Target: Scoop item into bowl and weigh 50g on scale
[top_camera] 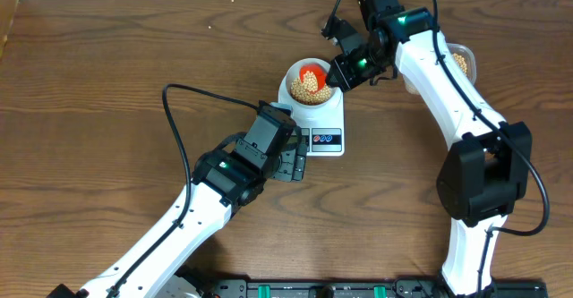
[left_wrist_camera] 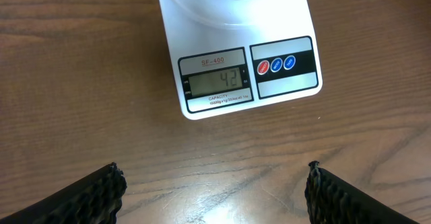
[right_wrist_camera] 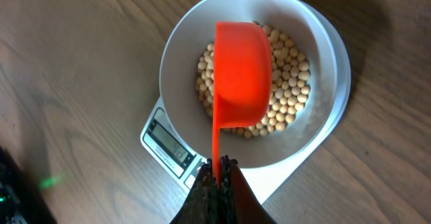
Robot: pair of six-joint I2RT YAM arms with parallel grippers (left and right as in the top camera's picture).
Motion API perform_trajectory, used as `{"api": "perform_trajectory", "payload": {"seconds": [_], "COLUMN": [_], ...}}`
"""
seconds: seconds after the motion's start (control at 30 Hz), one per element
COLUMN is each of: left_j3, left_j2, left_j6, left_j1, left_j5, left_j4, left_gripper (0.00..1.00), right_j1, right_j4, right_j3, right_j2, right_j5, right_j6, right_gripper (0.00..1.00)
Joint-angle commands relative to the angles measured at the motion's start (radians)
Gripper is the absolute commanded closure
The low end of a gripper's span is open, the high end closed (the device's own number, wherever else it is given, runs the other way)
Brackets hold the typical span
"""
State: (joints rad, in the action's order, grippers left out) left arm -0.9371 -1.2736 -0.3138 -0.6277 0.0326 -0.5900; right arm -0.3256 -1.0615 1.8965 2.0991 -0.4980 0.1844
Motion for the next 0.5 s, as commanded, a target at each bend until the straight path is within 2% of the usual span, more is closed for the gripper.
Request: {"api": "perform_trajectory", "payload": {"seconds": [0.0, 0.47], "left_j3": [0.0, 0.0], "left_j2": [0.0, 0.0], "left_j6": [0.006, 0.006], "left_j1": [0.003, 0.003], "left_j5": [0.009, 0.009], "left_j4": [0.001, 0.001], "left_gripper": [0.12, 0.12], "right_j1": [0.019, -0.007], "right_j4": [-0.02, -0.015], "right_j3": [0.009, 0.009], "right_j2": [-0.056, -0.093], "right_j5": [-0.001, 0.073], "right_j6": [0.016, 0.026], "right_gripper": [0.99, 0.99]}}
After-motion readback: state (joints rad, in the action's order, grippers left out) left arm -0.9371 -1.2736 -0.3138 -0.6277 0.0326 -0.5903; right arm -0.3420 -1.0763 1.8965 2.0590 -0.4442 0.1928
